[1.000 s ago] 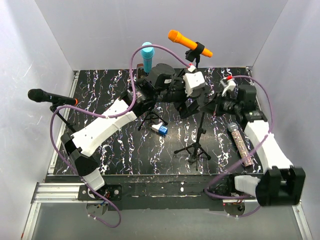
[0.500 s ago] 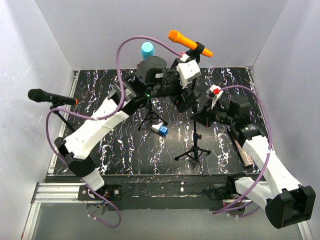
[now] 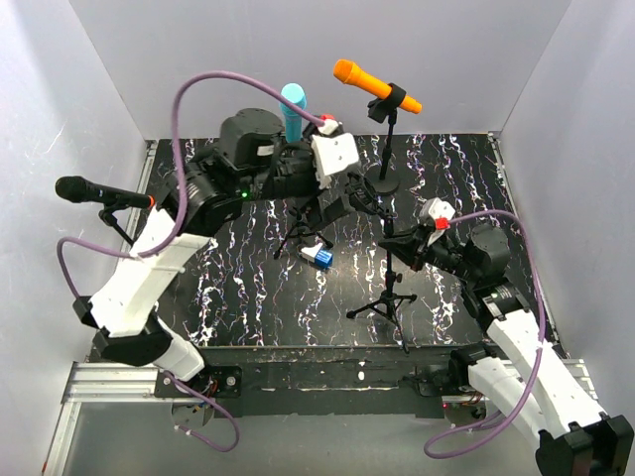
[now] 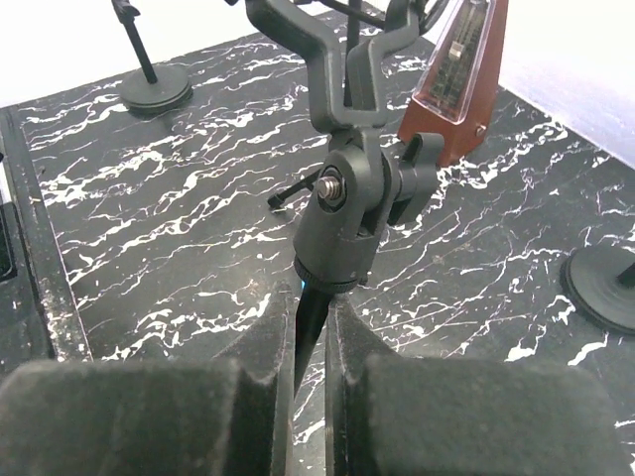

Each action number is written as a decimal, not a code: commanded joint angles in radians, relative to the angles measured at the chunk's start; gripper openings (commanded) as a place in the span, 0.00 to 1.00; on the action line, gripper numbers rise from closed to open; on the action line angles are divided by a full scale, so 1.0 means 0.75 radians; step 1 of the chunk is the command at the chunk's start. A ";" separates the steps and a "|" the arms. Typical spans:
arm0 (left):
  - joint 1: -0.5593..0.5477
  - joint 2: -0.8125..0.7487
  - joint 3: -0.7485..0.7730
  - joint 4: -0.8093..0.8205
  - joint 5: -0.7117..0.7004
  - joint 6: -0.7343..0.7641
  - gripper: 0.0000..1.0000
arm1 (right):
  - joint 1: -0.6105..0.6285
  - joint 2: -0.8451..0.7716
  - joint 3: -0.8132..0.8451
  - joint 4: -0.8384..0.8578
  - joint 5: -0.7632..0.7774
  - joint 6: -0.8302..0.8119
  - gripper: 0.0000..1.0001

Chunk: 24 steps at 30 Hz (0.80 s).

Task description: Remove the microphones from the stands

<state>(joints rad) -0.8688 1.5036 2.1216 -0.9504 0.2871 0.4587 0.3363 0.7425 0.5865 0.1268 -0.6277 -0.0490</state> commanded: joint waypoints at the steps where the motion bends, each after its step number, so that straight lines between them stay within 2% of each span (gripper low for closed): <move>1: -0.003 0.055 -0.008 -0.142 0.157 0.061 0.98 | -0.007 -0.049 -0.109 -0.085 0.021 -0.389 0.01; 12: -0.007 0.157 -0.035 -0.068 0.351 0.094 0.98 | -0.007 -0.180 -0.115 -0.314 -0.018 -0.460 0.04; 16: -0.009 0.120 -0.121 -0.064 0.368 0.222 0.87 | -0.007 -0.168 -0.099 -0.367 -0.004 -0.471 0.09; 19: -0.011 0.077 -0.196 -0.062 0.345 0.361 0.75 | -0.005 -0.164 -0.064 -0.418 -0.004 -0.466 0.22; 24: -0.009 0.024 -0.260 0.054 0.309 0.401 0.67 | -0.005 -0.145 0.075 -0.690 -0.044 -0.519 0.53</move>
<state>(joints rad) -0.8745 1.5795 1.9614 -0.9245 0.5362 0.6991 0.3401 0.5999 0.5774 -0.1024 -0.6823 -0.2977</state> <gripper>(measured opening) 0.731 0.452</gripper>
